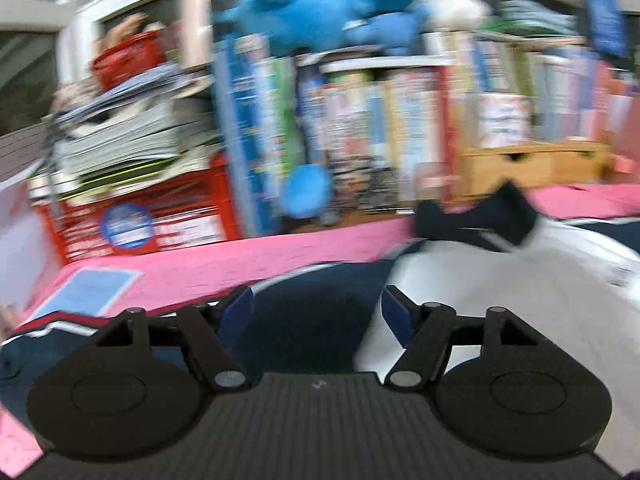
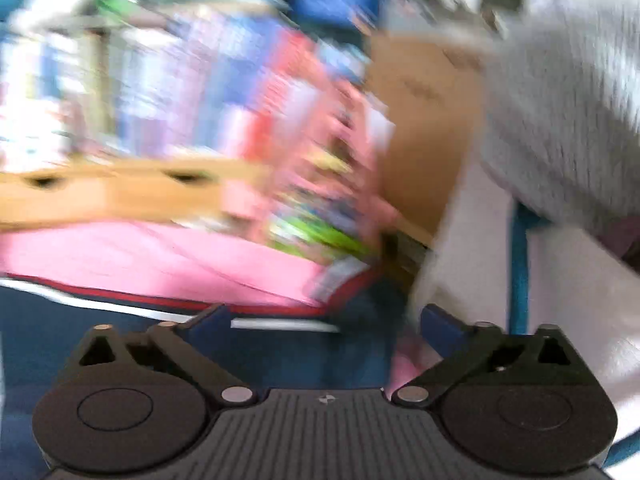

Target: Fold clothes

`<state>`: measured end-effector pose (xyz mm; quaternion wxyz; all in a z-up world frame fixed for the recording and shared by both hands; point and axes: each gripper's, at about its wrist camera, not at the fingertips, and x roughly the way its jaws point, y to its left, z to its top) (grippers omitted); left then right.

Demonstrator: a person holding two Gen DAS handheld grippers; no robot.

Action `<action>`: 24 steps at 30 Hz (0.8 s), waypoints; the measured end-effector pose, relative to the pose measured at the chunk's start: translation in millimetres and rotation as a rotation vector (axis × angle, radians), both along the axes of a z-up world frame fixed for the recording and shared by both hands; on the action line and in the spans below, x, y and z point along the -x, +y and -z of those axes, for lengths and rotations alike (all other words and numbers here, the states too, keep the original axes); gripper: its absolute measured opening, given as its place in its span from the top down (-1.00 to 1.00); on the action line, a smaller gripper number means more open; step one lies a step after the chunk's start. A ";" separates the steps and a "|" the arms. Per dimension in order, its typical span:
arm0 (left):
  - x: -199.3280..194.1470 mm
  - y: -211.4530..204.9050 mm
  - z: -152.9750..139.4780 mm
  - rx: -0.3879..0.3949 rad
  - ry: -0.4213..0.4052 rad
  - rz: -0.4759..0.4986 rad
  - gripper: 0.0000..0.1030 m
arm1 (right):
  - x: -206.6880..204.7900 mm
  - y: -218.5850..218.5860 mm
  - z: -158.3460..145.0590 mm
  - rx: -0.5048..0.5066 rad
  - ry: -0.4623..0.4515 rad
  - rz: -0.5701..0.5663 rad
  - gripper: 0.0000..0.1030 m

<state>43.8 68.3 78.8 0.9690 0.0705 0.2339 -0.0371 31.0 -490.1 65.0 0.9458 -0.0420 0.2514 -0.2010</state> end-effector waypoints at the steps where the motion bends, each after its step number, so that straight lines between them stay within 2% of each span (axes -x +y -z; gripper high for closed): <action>1: 2.2 -6.8 2.0 -0.003 -0.002 0.028 -0.49 | 8.7 21.1 -3.1 -0.020 -0.012 -0.090 -1.00; 3: 3.1 -20.9 8.5 -0.024 0.001 0.062 -0.54 | 24.5 60.2 -4.5 -0.082 -0.034 -0.239 -1.00; 5: -3.9 -33.7 23.8 -0.079 0.035 0.050 -0.53 | 35.9 101.1 0.1 -0.166 -0.035 -0.374 -0.98; 8: -20.5 -35.2 57.3 -0.197 0.153 -0.031 -0.51 | 40.8 160.2 12.1 -0.261 0.006 -0.538 -0.97; 9: -19.1 -26.9 63.2 -0.214 0.142 -0.048 -0.55 | 41.1 178.2 15.8 -0.282 0.022 -0.586 -0.97; 10: -14.6 -17.9 65.8 -0.216 0.118 -0.067 -0.59 | 38.3 190.8 18.9 -0.280 0.041 -0.619 -0.97; 13: -8.4 6.8 65.5 -0.249 0.120 -0.144 -0.60 | 22.7 226.7 34.0 -0.244 0.111 -0.658 -0.97; 15: -0.7 22.4 65.3 -0.250 0.115 -0.136 -0.72 | 10.4 244.5 48.5 -0.236 0.165 -0.648 -0.97; 18: 1.4 38.9 61.3 -0.202 0.138 -0.143 -0.83 | -10.8 261.2 72.2 -0.188 0.228 -0.605 -1.00; 21: 10.0 52.9 53.1 -0.076 0.156 -0.156 -0.76 | -32.1 266.7 71.7 -0.202 0.215 -0.564 -1.00; 23: 24.4 68.7 39.5 0.006 0.106 -0.174 -0.76 | -39.6 270.4 72.9 -0.203 0.200 -0.549 -1.00; 24: 29.0 77.9 34.1 0.016 0.080 -0.207 -0.76 | -41.0 272.1 72.7 -0.201 0.199 -0.544 -1.00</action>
